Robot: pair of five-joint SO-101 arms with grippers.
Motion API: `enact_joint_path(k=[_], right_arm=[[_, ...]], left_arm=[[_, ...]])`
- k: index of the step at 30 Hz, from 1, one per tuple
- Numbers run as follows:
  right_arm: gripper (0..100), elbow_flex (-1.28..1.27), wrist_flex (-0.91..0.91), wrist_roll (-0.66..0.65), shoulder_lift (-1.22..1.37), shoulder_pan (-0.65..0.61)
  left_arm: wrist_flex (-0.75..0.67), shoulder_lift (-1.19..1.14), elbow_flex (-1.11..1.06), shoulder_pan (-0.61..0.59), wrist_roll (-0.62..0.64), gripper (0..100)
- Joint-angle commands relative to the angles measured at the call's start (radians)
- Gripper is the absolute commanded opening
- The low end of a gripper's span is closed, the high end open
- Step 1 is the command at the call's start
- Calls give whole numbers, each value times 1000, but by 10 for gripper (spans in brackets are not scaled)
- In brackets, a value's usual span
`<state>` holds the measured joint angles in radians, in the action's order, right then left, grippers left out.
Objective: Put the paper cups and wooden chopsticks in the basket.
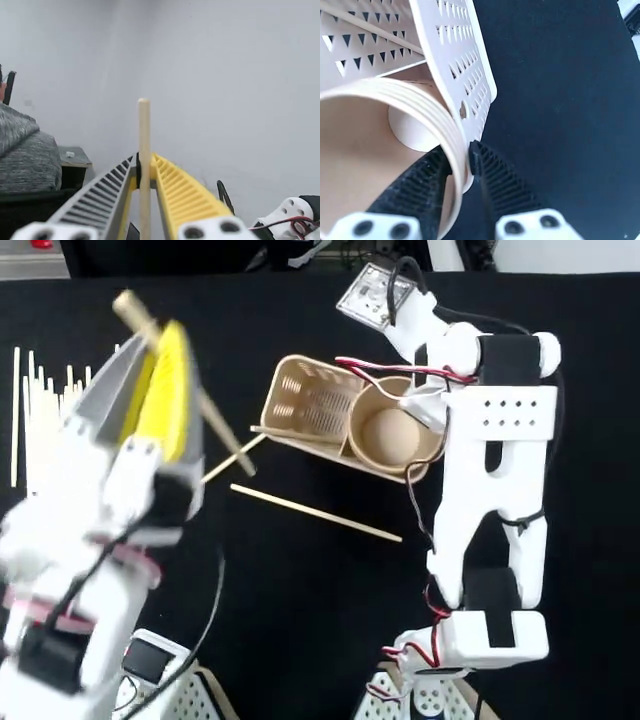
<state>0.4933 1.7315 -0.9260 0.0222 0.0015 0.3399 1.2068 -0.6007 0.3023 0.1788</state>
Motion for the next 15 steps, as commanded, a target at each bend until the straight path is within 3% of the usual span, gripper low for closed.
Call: enact_joint_path(k=[1,6,12,15], right_arm=[[12,44,37,-31,-4,60],[12,42,37,-41,-7,72],[12,44,35,-43,-1,49],[12,44,35,-41,-7,37]], left_arm=[[-71,-293,196,28,12,29],[-178,-560,272,33,14,29],[-187,-647,277,93,43,29],[-282,-666,268,87,40,29]])
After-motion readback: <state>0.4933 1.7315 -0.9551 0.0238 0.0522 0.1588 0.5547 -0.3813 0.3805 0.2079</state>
